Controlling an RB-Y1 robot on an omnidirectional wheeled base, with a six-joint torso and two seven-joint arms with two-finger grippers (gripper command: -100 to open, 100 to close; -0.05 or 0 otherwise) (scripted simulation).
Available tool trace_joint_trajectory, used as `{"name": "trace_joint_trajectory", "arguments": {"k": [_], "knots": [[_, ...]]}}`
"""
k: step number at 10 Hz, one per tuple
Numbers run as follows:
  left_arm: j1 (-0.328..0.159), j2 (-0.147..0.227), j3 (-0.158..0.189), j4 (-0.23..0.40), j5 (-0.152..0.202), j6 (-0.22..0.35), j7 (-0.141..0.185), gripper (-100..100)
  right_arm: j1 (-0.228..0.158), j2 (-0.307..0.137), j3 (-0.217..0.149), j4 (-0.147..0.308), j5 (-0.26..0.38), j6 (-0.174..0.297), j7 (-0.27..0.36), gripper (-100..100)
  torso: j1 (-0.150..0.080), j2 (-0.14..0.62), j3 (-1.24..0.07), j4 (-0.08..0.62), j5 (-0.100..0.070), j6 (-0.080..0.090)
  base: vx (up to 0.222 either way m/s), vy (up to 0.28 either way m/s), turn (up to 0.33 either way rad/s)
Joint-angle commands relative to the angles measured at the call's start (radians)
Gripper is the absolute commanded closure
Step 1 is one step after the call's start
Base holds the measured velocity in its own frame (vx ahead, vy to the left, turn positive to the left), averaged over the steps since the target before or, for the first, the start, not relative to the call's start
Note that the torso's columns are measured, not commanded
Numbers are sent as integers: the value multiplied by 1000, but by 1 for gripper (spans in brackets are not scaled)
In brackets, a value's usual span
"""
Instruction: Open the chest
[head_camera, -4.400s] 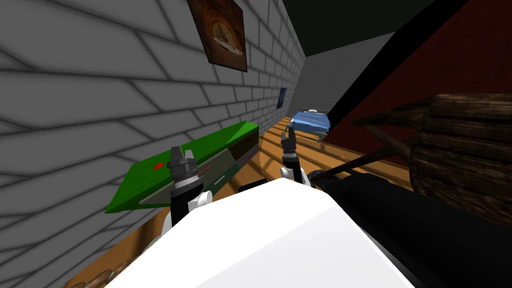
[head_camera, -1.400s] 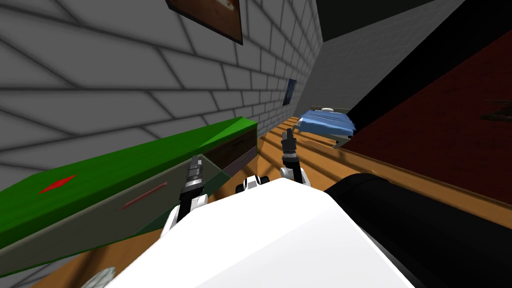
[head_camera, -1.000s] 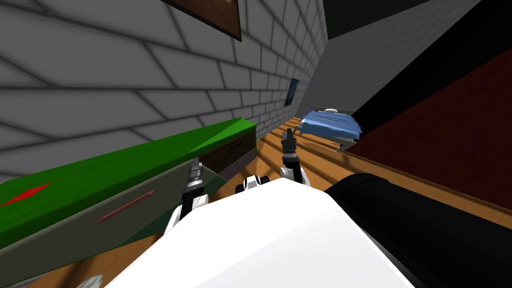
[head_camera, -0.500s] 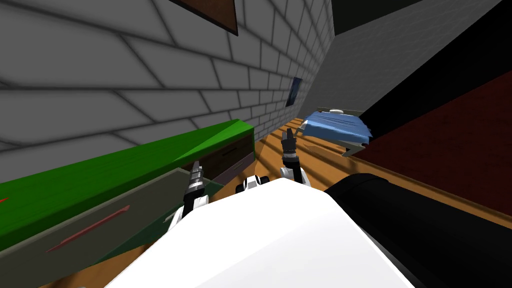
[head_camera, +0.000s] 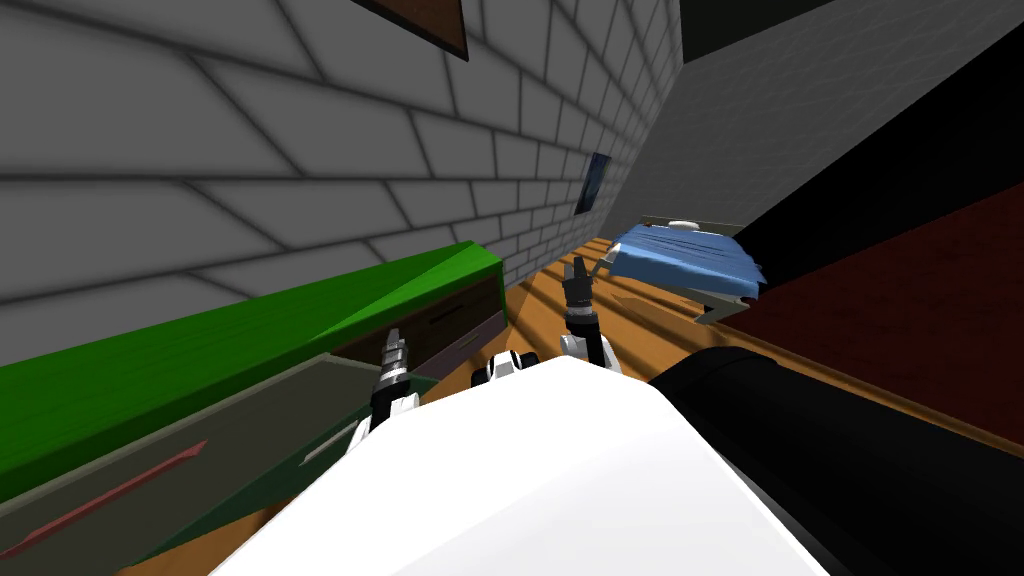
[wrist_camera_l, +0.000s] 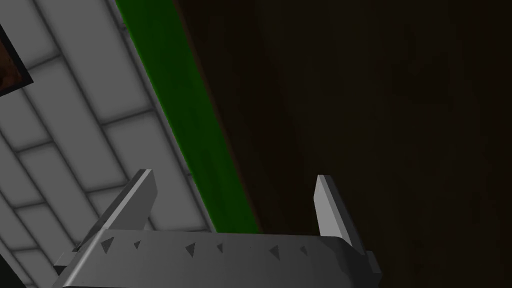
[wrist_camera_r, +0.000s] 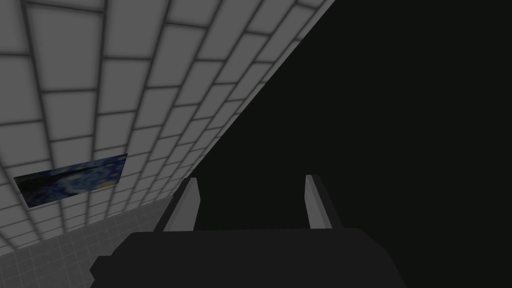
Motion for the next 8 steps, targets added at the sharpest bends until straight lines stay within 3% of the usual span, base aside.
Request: {"name": "trace_joint_trajectory", "arguments": {"k": [1,6,7,8], "knots": [[-19,-34,14,54,5,-2,-3,-100,0,0,0,0,0,0,0,0,1,2,1,0,0,0,87,-117,42],[-39,-189,35,135,14,-11,-4,-100,0,0,0,0,0,0,0,0,3,3,2,1,1,0,99,-117,35],[-40,-207,36,139,14,-12,-4,-100,0,0,0,0,0,0,0,0,4,4,3,1,1,0,20,-25,12],[-34,-193,34,121,14,-2,-2,-100,0,0,0,0,0,0,0,0,3,3,2,1,1,0,7,-9,2]]}}
